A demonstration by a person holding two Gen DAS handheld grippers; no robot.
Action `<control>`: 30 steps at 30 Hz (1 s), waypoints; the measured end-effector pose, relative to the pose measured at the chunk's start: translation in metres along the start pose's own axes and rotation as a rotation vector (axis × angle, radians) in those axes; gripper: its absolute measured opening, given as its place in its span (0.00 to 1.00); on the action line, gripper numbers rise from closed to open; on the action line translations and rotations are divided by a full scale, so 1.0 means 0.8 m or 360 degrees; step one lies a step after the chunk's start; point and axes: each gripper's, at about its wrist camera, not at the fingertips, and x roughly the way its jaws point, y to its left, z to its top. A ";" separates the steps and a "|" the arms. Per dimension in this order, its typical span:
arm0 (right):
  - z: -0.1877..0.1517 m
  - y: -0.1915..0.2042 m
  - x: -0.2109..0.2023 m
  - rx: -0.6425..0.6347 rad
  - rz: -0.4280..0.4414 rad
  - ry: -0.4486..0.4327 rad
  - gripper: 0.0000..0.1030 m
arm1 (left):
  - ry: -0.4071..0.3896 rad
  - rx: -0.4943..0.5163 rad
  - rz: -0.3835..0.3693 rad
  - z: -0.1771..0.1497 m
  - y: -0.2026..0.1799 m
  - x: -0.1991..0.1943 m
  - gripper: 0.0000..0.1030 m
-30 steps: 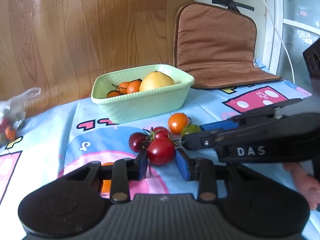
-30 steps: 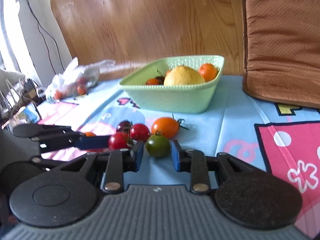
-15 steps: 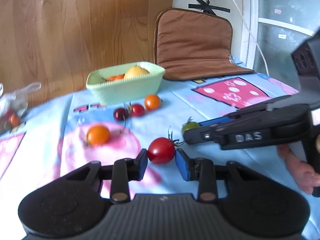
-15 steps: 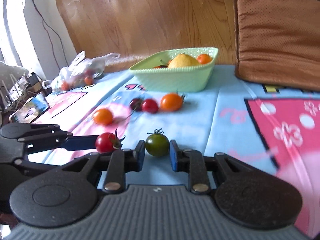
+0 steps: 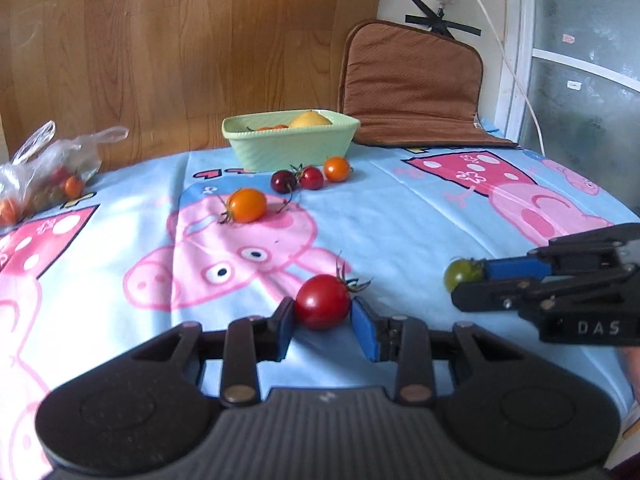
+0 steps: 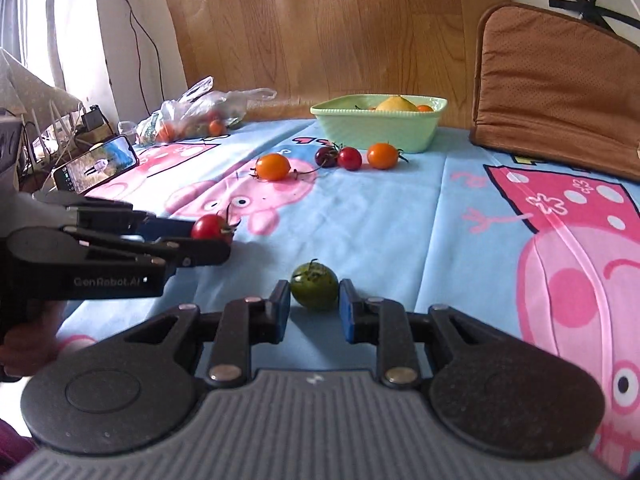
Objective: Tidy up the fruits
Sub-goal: 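Grasp a red tomato with the left gripper while the right gripper grasps a green tomato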
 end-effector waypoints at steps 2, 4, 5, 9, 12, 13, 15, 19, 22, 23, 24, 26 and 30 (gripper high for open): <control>-0.001 0.001 0.000 0.0011 -0.0006 -0.0002 0.30 | -0.0009 0.0003 0.0008 -0.003 -0.001 -0.002 0.31; -0.004 0.005 0.001 -0.0001 -0.0029 -0.0010 0.30 | -0.0012 0.0002 0.0017 -0.004 0.000 -0.003 0.31; -0.005 0.007 0.002 -0.0013 -0.0041 -0.0019 0.30 | -0.0011 -0.0002 0.0013 -0.005 0.000 -0.002 0.31; -0.008 0.010 0.001 -0.0043 -0.0061 -0.0034 0.30 | -0.0013 -0.0012 0.0007 -0.005 0.002 -0.002 0.32; -0.008 0.010 0.002 -0.0040 -0.0063 -0.0039 0.31 | -0.0017 -0.0012 0.0012 -0.005 0.002 -0.003 0.41; -0.008 0.010 0.002 -0.0042 -0.0065 -0.0039 0.31 | -0.0023 -0.0009 0.0016 -0.004 0.002 -0.004 0.42; -0.007 0.011 0.003 -0.0046 -0.0068 -0.0040 0.31 | -0.0029 -0.0006 0.0015 -0.004 0.001 -0.004 0.42; -0.007 0.011 0.003 -0.0045 -0.0068 -0.0041 0.31 | -0.0036 -0.0004 0.0010 -0.003 0.001 -0.004 0.42; -0.007 0.011 0.003 -0.0045 -0.0067 -0.0041 0.31 | -0.0043 0.0007 0.0005 -0.001 -0.001 -0.004 0.42; -0.006 0.011 0.003 -0.0046 -0.0066 -0.0041 0.31 | -0.0044 0.0013 0.0004 0.000 -0.001 -0.004 0.42; -0.007 0.011 0.003 -0.0046 -0.0065 -0.0040 0.31 | -0.0042 0.0017 0.0004 0.000 -0.001 -0.003 0.42; -0.006 0.011 0.003 -0.0042 -0.0064 -0.0041 0.31 | -0.0035 0.0019 0.0003 0.001 -0.002 -0.001 0.42; -0.005 0.012 0.004 -0.0044 -0.0062 -0.0039 0.32 | -0.0018 0.0006 0.0001 0.002 0.000 0.003 0.42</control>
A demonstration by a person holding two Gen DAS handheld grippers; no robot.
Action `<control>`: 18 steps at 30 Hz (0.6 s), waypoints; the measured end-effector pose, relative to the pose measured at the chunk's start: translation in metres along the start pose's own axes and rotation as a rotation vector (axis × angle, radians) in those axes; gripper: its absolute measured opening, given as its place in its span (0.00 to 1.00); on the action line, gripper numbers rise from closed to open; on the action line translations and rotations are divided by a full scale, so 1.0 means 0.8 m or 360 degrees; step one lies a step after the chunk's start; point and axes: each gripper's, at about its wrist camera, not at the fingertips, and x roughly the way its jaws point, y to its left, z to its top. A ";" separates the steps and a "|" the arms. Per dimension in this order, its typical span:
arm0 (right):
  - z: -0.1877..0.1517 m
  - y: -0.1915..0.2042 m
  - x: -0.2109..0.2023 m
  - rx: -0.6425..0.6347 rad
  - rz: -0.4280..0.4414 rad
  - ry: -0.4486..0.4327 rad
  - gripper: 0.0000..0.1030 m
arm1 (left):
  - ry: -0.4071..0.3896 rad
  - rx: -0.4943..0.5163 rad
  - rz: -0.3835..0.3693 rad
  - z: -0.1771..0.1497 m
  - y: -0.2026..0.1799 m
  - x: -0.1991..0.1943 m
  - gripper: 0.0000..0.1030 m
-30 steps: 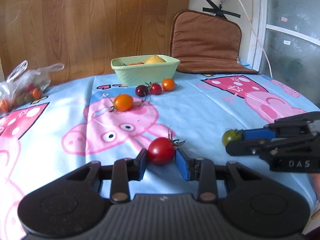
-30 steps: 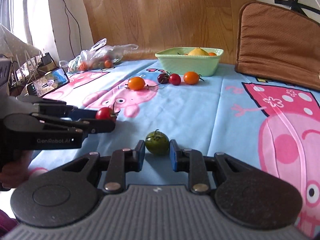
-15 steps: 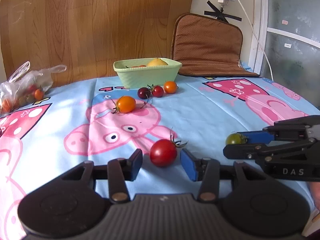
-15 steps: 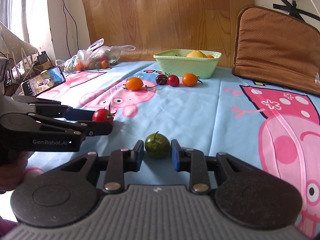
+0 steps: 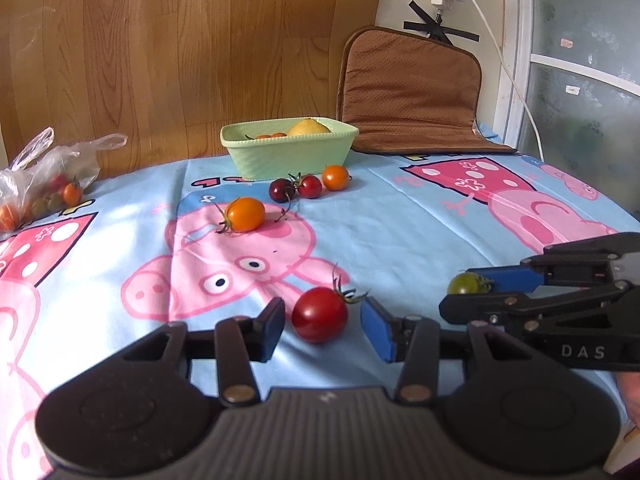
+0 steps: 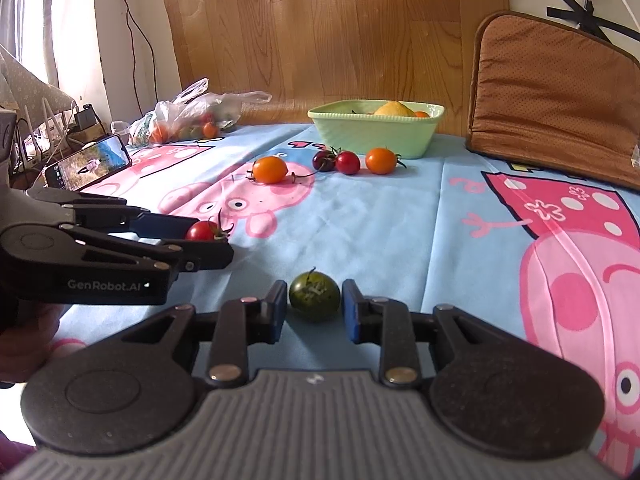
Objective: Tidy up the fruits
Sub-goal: 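Grasp a red tomato with the left gripper while the right gripper grasps a green tomato, then lower both tomatoes into the green bowl and open both grippers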
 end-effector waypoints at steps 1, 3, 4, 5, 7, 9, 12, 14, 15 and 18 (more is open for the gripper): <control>0.000 0.000 0.000 0.0000 0.0000 0.0000 0.32 | 0.0006 -0.0002 0.0001 0.000 0.000 0.001 0.41; 0.000 0.000 0.000 0.0000 -0.0001 0.0000 0.32 | 0.0019 -0.0001 -0.0007 0.000 0.000 0.003 0.41; 0.000 0.000 0.000 -0.0001 -0.0002 0.0001 0.32 | 0.0023 0.0002 -0.0010 -0.001 0.000 0.003 0.39; 0.000 0.001 0.000 -0.0002 -0.0003 0.0001 0.32 | 0.0025 0.0007 -0.0011 -0.001 0.000 0.004 0.33; -0.001 0.000 -0.001 0.0002 -0.0005 0.0000 0.32 | 0.0023 0.0008 -0.0020 -0.001 -0.001 0.004 0.30; -0.001 -0.001 -0.002 0.0002 -0.0001 0.0003 0.29 | 0.0018 -0.0002 -0.0034 -0.001 0.001 0.003 0.30; 0.002 -0.005 -0.002 0.0022 -0.0001 0.0006 0.29 | 0.0000 -0.0032 -0.0058 0.007 0.006 0.001 0.30; 0.008 -0.010 0.000 0.0051 -0.0020 -0.0002 0.29 | -0.0025 -0.0040 -0.0069 0.020 0.011 0.000 0.30; 0.013 -0.015 0.002 0.0064 -0.0023 -0.0012 0.29 | -0.0037 -0.0039 -0.0074 0.028 0.014 0.002 0.30; 0.037 -0.026 0.012 0.0074 -0.0010 -0.0051 0.29 | -0.0075 -0.0019 -0.0064 0.059 0.023 0.011 0.30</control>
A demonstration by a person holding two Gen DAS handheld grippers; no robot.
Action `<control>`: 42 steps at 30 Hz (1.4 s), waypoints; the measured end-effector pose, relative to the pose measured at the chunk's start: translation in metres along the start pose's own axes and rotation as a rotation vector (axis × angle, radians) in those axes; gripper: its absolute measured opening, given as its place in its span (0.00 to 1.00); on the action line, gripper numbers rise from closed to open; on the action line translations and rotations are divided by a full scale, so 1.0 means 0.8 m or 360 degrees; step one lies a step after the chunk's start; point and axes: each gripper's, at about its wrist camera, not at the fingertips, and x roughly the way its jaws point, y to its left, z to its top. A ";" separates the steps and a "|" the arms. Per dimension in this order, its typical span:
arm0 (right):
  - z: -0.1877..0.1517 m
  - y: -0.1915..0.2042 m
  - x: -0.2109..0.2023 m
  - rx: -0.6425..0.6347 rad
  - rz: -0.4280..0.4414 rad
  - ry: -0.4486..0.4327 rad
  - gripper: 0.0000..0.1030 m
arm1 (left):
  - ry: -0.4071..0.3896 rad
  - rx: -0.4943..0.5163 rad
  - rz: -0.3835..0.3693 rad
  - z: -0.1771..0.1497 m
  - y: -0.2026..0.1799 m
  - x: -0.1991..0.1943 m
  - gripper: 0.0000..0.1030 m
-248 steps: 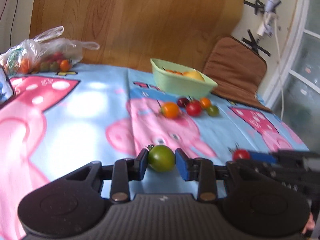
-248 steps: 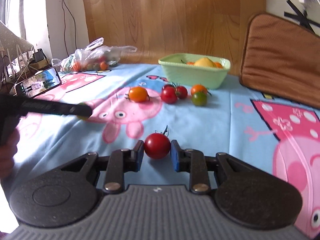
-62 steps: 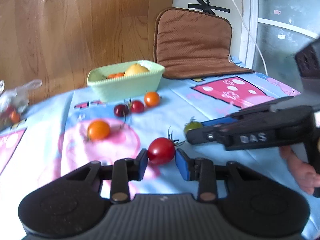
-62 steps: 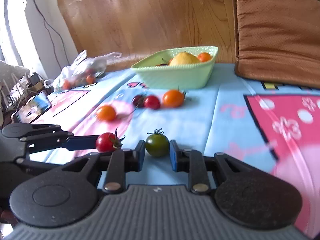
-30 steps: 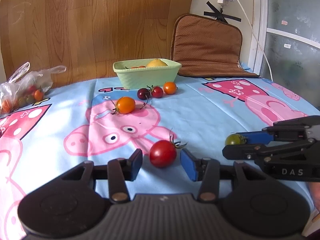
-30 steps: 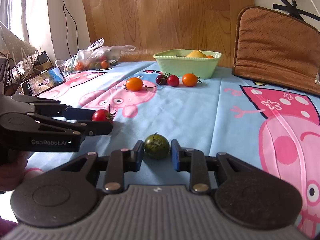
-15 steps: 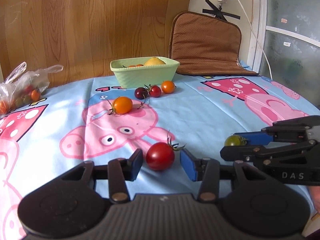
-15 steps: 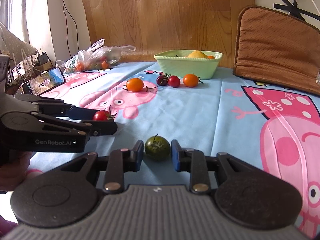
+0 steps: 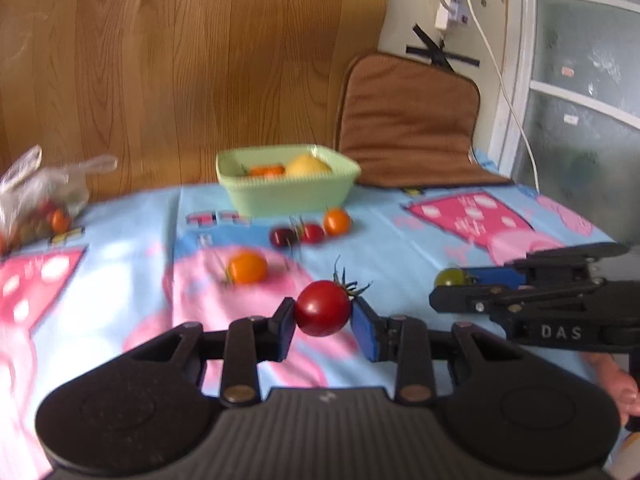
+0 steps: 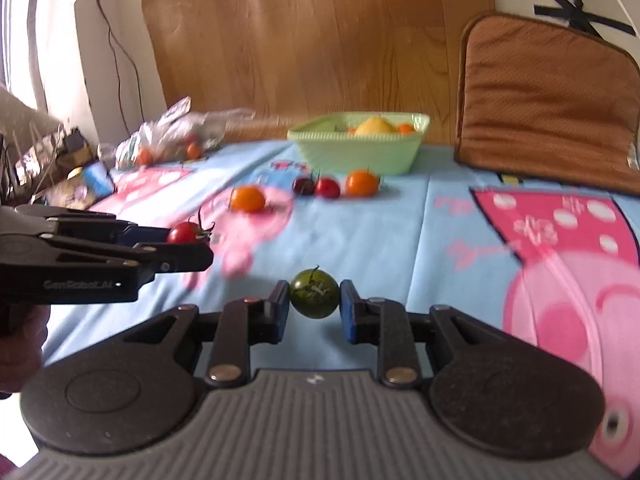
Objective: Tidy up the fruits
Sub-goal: 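Lower both tomatoes into the green bowl and open both grippers, then move the left gripper back while the right gripper grasps an orange tomato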
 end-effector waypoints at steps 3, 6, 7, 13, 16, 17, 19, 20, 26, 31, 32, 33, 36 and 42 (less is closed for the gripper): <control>0.037 -0.011 0.019 -0.0052 -0.0013 -0.0082 0.29 | -0.0054 0.0042 0.0053 0.037 0.011 0.019 0.30; 0.079 -0.028 0.044 -0.0063 -0.0018 -0.0166 0.29 | -0.0065 0.0005 0.0067 0.080 0.028 0.048 0.30; 0.091 -0.034 0.052 -0.0063 -0.0015 -0.0190 0.29 | -0.0060 -0.0023 0.0062 0.093 0.035 0.060 0.30; 0.140 -0.078 0.118 0.0063 -0.0041 -0.0196 0.29 | 0.0006 -0.0098 0.0096 0.145 0.063 0.134 0.30; 0.149 -0.096 0.144 0.0113 -0.0068 -0.0175 0.29 | 0.0060 -0.0129 0.0122 0.152 0.073 0.168 0.30; 0.149 -0.102 0.150 0.0133 -0.0064 -0.0167 0.29 | 0.0071 -0.0127 0.0132 0.153 0.075 0.177 0.30; 0.153 -0.111 0.165 0.0170 -0.0045 -0.0155 0.29 | 0.0095 -0.0119 0.0153 0.153 0.075 0.193 0.30; 0.157 -0.115 0.173 0.0189 -0.0039 -0.0147 0.29 | 0.0105 -0.0118 0.0160 0.153 0.074 0.200 0.30; 0.169 -0.126 0.206 0.0229 -0.0079 -0.0128 0.32 | 0.0114 -0.0119 0.0209 0.154 0.071 0.209 0.38; 0.163 -0.123 0.175 0.0222 -0.0071 -0.0196 0.32 | 0.0016 -0.0113 0.0158 0.145 0.067 0.167 0.38; 0.159 -0.120 0.164 0.0204 -0.0069 -0.0210 0.32 | -0.0001 -0.0102 0.0137 0.141 0.065 0.157 0.38; 0.153 -0.117 0.152 0.0186 -0.0063 -0.0220 0.32 | -0.0013 -0.0080 0.0116 0.135 0.062 0.148 0.38; 0.129 -0.112 0.125 0.0175 -0.0015 -0.0186 0.32 | -0.0010 0.0055 0.0064 0.108 0.040 0.128 0.38; 0.091 -0.104 0.111 0.0232 0.0079 -0.0001 0.32 | 0.0060 0.0406 0.0022 0.064 -0.011 0.129 0.38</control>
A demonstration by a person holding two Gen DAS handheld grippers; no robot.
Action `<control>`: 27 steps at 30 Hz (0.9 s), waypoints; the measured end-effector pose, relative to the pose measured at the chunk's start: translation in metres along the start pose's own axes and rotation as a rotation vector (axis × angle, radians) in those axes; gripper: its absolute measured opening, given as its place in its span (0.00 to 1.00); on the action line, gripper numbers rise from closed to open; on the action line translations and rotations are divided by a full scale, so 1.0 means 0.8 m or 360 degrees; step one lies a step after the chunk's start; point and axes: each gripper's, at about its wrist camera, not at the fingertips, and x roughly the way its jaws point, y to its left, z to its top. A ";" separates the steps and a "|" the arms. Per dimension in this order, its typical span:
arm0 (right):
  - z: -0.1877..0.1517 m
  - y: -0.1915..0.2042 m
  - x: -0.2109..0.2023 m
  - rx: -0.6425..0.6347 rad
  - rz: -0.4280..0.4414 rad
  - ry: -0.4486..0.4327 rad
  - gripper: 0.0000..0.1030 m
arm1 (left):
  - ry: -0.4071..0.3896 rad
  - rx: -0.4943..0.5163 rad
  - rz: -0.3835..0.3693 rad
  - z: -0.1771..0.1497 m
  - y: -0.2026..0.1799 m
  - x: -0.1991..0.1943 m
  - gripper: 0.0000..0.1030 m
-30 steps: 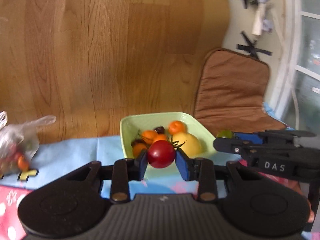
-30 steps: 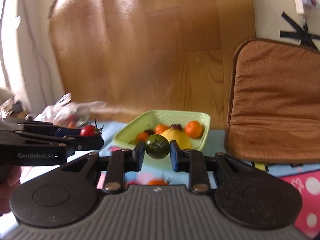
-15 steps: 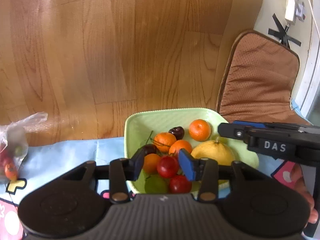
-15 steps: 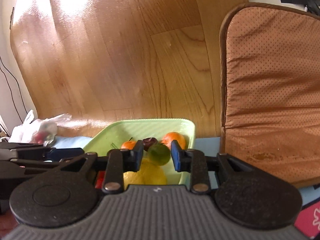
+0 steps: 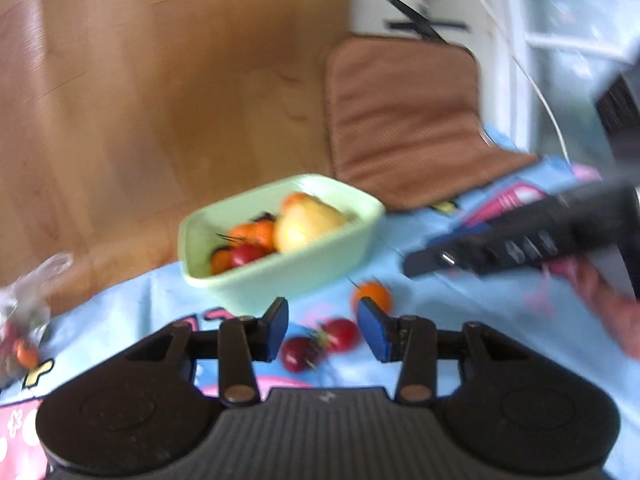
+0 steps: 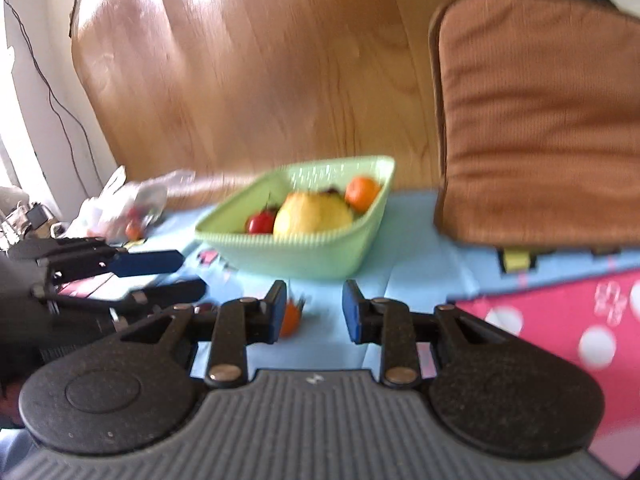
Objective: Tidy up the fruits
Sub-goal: 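Move the left gripper back while the right gripper grasps an orange tomato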
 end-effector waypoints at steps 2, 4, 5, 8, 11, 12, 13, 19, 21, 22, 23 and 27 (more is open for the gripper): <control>0.002 -0.003 0.007 0.0046 0.0011 0.0028 0.32 | 0.0020 0.0056 -0.0002 -0.001 -0.008 0.006 0.38; 0.007 -0.006 0.014 0.0114 0.0051 0.0054 0.32 | 0.0037 0.0085 0.0001 0.000 -0.011 0.013 0.38; 0.009 -0.007 0.018 0.0144 0.0079 0.0069 0.32 | 0.0045 0.0095 0.0000 0.001 -0.011 0.017 0.38; 0.011 -0.004 0.030 0.0175 0.0114 0.0101 0.32 | 0.0082 0.0132 0.0003 0.001 -0.012 0.033 0.38; 0.009 -0.001 0.044 0.0178 0.0130 0.0130 0.33 | 0.0077 0.0198 0.0002 -0.004 -0.018 0.040 0.31; 0.009 0.000 0.045 0.0171 0.0134 0.0129 0.33 | 0.0076 0.0217 -0.0009 -0.005 -0.022 0.040 0.27; 0.009 -0.001 0.044 0.0157 0.0137 0.0132 0.33 | 0.0070 0.0237 -0.0004 -0.007 -0.026 0.039 0.27; 0.010 -0.011 0.042 0.0248 0.0200 0.0194 0.33 | 0.0091 0.0222 0.0031 -0.013 -0.030 0.044 0.32; 0.009 -0.004 0.041 0.0211 0.0196 0.0198 0.33 | 0.0090 0.0219 0.0042 -0.013 -0.031 0.045 0.31; 0.010 0.000 0.042 0.0182 0.0195 0.0200 0.33 | 0.0093 0.0213 0.0041 -0.012 -0.033 0.044 0.30; 0.010 0.003 0.043 0.0162 0.0200 0.0208 0.33 | 0.0094 0.0212 0.0041 -0.012 -0.035 0.044 0.28; 0.010 0.001 0.053 0.0195 0.0237 0.0262 0.30 | 0.0084 0.0209 0.0068 -0.014 -0.040 0.044 0.27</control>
